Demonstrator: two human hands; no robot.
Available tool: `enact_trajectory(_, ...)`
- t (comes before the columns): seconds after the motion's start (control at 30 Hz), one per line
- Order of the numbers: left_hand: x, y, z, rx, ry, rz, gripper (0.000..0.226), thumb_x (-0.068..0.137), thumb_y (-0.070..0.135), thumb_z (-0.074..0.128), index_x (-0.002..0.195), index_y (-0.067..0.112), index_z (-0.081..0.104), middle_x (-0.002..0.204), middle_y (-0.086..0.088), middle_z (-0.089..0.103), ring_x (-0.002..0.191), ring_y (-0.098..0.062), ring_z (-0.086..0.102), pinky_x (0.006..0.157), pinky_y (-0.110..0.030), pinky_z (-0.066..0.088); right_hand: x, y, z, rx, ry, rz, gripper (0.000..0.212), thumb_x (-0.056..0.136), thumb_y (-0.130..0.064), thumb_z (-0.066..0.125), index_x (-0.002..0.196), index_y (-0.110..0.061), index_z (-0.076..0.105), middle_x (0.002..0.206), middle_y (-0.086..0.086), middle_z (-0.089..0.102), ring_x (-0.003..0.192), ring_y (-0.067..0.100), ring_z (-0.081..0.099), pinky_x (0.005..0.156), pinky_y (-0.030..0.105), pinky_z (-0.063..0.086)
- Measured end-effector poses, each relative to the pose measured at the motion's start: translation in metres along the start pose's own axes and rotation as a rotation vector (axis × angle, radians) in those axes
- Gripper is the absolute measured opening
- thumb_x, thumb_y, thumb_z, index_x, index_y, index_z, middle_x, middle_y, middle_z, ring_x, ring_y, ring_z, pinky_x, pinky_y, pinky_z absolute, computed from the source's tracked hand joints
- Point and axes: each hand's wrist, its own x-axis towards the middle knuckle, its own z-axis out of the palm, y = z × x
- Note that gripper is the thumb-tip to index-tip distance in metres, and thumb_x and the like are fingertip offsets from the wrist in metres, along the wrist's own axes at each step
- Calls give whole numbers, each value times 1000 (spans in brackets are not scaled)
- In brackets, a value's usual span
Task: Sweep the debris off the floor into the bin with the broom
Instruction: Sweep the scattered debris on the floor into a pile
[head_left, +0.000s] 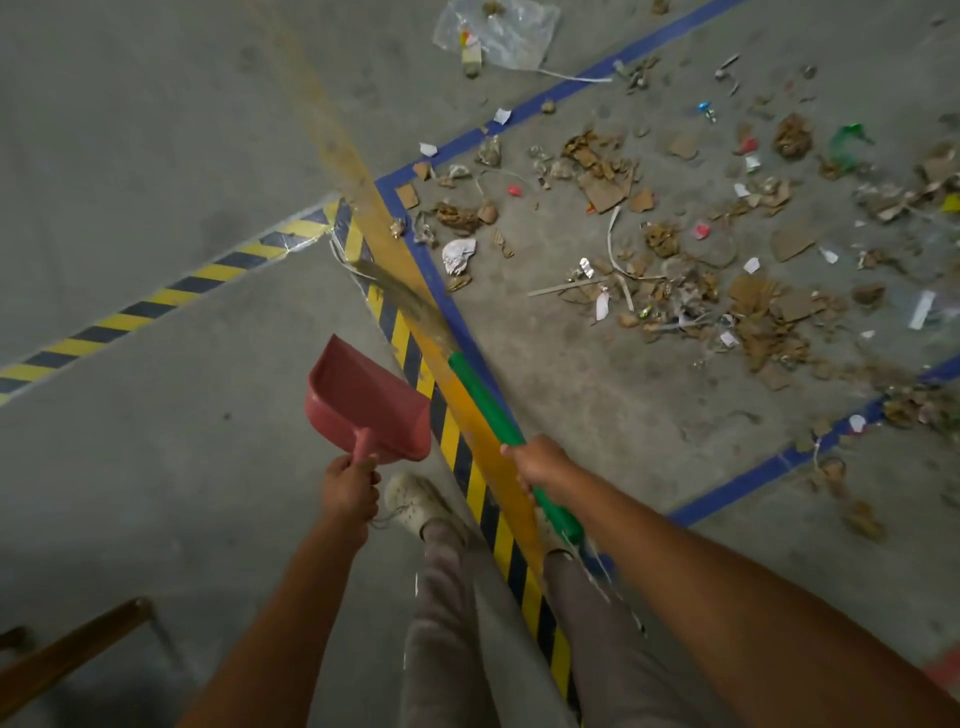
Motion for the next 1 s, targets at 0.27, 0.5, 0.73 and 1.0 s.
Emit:
enact_trajectory(0.27, 67, 40, -38, 25, -94, 9, 22, 97, 27, 62, 86, 10, 54, 62, -3, 43, 35, -5, 31, 34, -16, 22, 39, -37, -7, 501, 275, 165, 34, 101, -32, 51, 88, -1, 56, 50, 11, 48, 39, 22, 44, 46, 30, 39)
enact_trajectory(0.5, 109, 82, -80, 26, -118, 6, 23, 97, 28, 61, 86, 11, 52, 63, -5, 43, 36, -7, 31, 34, -17, 22, -14, -82, 40, 440, 403, 71, 46, 101, -40, 49, 73, -4, 56, 47, 9, 50, 37, 23, 48, 48, 31, 43)
enact_trajectory(0.73, 135, 109, -126, 15, -68, 20, 23, 99, 26, 58, 83, 12, 50, 66, -6, 45, 47, -13, 32, 36, -17, 24, -25, -159, 107, 187, 222, -75, 30, 98, -41, 54, 89, -12, 55, 62, 7, 56, 45, 23, 53, 47, 30, 44)
enact_trajectory(1.0, 170, 121, -177, -32, -13, -13, 21, 98, 23, 59, 83, 10, 51, 67, -7, 45, 43, -11, 33, 35, -18, 24, 46, -232, 101, 246, 94, 75, 30, 102, -26, 52, 81, -6, 49, 52, 12, 43, 42, 21, 38, 44, 28, 34)
